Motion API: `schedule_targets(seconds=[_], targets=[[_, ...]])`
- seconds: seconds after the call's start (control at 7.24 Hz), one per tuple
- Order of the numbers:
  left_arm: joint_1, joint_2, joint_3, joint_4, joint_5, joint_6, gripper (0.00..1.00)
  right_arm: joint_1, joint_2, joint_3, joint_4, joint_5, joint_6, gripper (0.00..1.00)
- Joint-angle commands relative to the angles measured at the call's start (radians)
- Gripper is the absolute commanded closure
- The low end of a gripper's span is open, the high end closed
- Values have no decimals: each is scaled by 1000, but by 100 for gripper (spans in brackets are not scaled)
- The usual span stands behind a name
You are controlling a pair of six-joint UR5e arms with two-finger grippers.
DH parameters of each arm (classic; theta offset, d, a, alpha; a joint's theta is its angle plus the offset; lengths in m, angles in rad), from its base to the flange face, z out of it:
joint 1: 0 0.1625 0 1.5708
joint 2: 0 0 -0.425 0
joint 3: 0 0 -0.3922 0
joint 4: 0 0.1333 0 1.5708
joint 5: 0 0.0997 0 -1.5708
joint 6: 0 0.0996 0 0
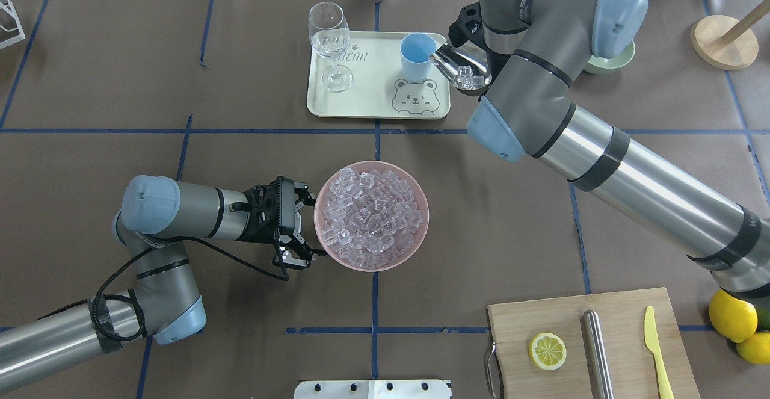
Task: Put ice in cup with scoop
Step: 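Carry the ice-filled scoop to the light-blue cup with the right gripper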
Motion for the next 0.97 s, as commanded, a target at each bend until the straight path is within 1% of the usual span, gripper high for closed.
schedule_targets(seconds=[0.0, 0.14, 0.28, 0.41, 0.69, 0.83], targets=[[0, -1, 4, -1, 0, 0, 0, 18, 63, -48, -102, 2, -66, 100], [0, -1, 4, -1, 0, 0, 0, 26, 103, -105, -113, 3, -84, 100], [0, -1, 4, -1, 0, 0, 0, 29, 182, -190, -160, 3, -107, 100], [0, -1, 4, -1, 0, 0, 0, 37, 215, -231, -188, 3, -142, 100], [5, -1, 4, -1, 0, 0, 0, 43, 241, -269, -223, 2, -190, 100], [5, -1, 4, -2, 0, 0, 0, 43, 290, -326, -243, -3, -216, 100]])
